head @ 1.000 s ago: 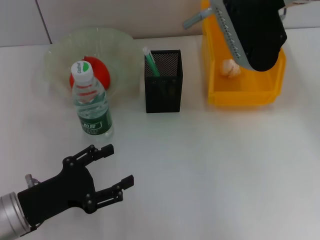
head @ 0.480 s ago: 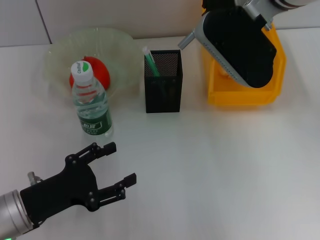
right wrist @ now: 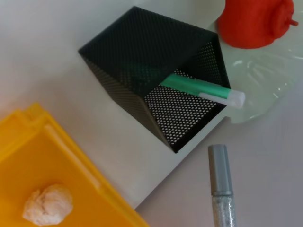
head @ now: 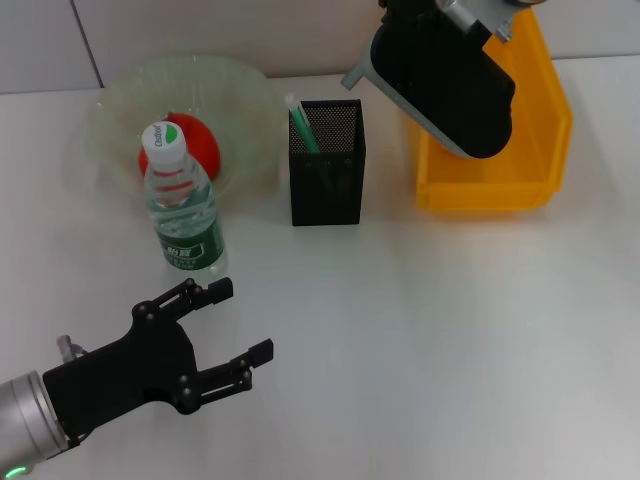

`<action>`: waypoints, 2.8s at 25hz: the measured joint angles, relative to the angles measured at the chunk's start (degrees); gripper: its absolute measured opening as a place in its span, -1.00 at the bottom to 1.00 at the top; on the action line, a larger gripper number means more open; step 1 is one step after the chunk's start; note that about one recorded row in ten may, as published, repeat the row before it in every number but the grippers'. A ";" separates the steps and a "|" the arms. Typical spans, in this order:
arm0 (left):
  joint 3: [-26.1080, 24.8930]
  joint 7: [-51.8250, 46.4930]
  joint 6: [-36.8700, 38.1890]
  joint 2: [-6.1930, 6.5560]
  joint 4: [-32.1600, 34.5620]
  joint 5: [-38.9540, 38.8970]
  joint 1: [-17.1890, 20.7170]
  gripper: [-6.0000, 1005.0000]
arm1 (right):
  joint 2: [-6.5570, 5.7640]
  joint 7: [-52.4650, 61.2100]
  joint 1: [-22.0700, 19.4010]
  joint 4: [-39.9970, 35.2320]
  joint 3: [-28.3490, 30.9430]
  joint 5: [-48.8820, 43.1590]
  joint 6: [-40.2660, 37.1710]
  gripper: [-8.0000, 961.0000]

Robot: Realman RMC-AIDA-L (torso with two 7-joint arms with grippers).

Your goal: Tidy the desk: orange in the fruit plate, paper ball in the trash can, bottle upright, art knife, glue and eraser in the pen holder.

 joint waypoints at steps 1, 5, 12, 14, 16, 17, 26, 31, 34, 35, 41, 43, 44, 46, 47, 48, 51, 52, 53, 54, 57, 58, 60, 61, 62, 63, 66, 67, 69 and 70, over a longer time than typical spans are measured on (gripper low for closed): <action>0.00 0.00 -0.14 0.00 0.00 -0.01 -0.05 0.68 | -0.01 0.00 0.58 0.65 -0.26 0.00 0.23 -0.70; 0.00 0.01 -0.26 -0.02 0.00 -0.06 -0.16 0.68 | -0.01 -0.03 2.15 2.52 -1.54 0.00 0.91 -0.70; 0.00 0.01 -0.51 -0.08 -0.15 -0.55 -0.30 0.68 | 0.24 -0.04 3.66 6.21 -4.98 0.00 3.15 -0.70; 0.02 0.01 -0.64 -0.09 -0.16 -0.57 -0.35 0.68 | 0.39 -0.04 3.96 7.30 -5.81 0.00 4.19 -0.70; 0.12 0.01 -0.84 -0.09 -0.24 -0.57 -0.45 0.68 | 0.56 -0.03 4.48 8.82 -6.60 0.01 5.54 -0.70; 0.13 0.01 -0.89 -0.09 -0.29 -0.57 -0.49 0.68 | 0.71 -0.03 4.82 9.67 -6.93 0.00 6.05 -0.70; 0.23 0.00 -0.99 -0.09 -0.36 -0.57 -0.63 0.68 | 1.77 0.46 6.60 12.89 -9.00 0.09 7.33 -0.70; 0.27 0.00 -1.04 -0.09 -0.13 -0.56 -0.77 0.68 | 1.97 0.62 6.75 13.99 -10.16 0.10 7.26 -0.70; 0.29 0.00 -1.04 -0.09 -0.07 -0.56 -0.80 0.68 | 1.97 0.84 6.76 13.97 -10.36 0.10 6.99 -0.70; 0.33 0.00 -1.04 -0.09 -0.10 -0.56 -0.80 0.68 | 1.97 0.89 6.76 13.87 -10.38 0.10 6.88 -0.70; 0.52 0.00 -1.04 -0.09 -0.39 -0.55 -0.71 0.68 | 2.46 2.07 7.24 13.27 -10.76 0.05 3.91 -0.71; 0.56 0.00 -1.03 -0.09 -0.39 -0.55 -0.66 0.68 | 2.47 2.74 7.31 12.60 -11.09 0.04 2.72 -0.71; 0.56 0.00 -1.03 -0.09 -0.39 -0.55 -0.66 0.68 | 2.47 2.74 7.31 12.60 -11.09 0.04 2.72 -0.71; 0.67 0.00 -1.02 -0.09 -0.46 -0.55 -0.58 0.68 | 2.61 3.54 7.40 11.38 -11.09 0.02 0.80 -0.64; 0.67 0.00 -1.02 -0.09 -0.46 -0.55 -0.58 0.68 | 2.61 3.54 7.40 11.38 -11.09 0.02 0.80 -0.56; 0.70 0.00 -1.02 -0.09 -0.47 -0.55 -0.57 0.68 | 2.64 3.96 7.43 10.82 -11.01 0.02 0.21 -0.49; 0.70 0.00 -1.02 -0.08 -0.48 -0.55 -0.56 0.68 | 2.65 5.86 7.44 8.64 -10.72 0.04 -1.42 -0.25; 0.70 0.00 -1.02 -0.08 -0.47 -0.55 -0.55 0.68 | 2.65 5.86 7.44 8.64 -10.72 0.04 -1.42 -0.16; 0.70 0.00 -1.02 -0.06 -0.48 -0.55 -0.56 0.68 | 2.66 7.18 7.37 6.83 -9.71 0.08 -1.81 -0.08; 0.70 0.00 -1.02 -0.06 -0.48 -0.55 -0.56 0.68 | 2.66 7.18 7.37 6.83 -9.71 0.08 -1.81 0.01; 0.70 0.00 -0.88 0.04 -0.33 -0.51 -0.49 0.68 | 2.65 10.35 6.75 1.87 -4.94 0.39 -2.99 0.21; 0.68 0.00 -0.70 0.09 -0.13 -0.51 -0.33 0.68 | 2.65 11.14 6.41 0.44 -3.28 0.58 -3.26 0.24; 0.60 0.00 -0.62 0.16 -0.07 -0.53 -0.26 0.68 | 2.68 12.39 4.80 -4.07 2.03 2.81 -3.83 0.31; 0.39 0.00 -0.49 0.25 -0.05 -0.54 -0.12 0.68 | 2.68 12.52 2.53 -8.25 8.43 6.87 -4.42 0.34; 0.39 0.00 -0.49 0.25 -0.05 -0.54 -0.12 0.68 | 2.68 12.52 2.53 -8.25 8.43 6.87 -4.42 0.34; 0.30 0.00 -0.46 0.29 -0.05 -0.54 -0.02 0.68 | 2.82 12.29 -0.55 -12.72 15.40 12.89 -5.51 0.34; -0.56 0.01 0.01 0.38 0.25 -0.55 0.60 0.68 | 4.07 11.85 -6.71 -18.42 25.25 23.64 -6.70 0.34; -0.56 0.01 0.01 0.38 0.25 -0.55 0.60 0.68 | 4.07 11.85 -6.71 -18.42 25.25 23.64 -6.70 0.34; -1.10 0.39 0.71 0.38 0.29 -0.57 0.73 0.68 | 5.88 10.37 -12.73 -20.77 31.72 32.49 -6.91 0.34; -1.37 0.85 1.20 0.38 0.22 -0.57 0.77 0.68 | 6.59 9.41 -15.47 -21.12 33.92 36.39 -6.90 0.34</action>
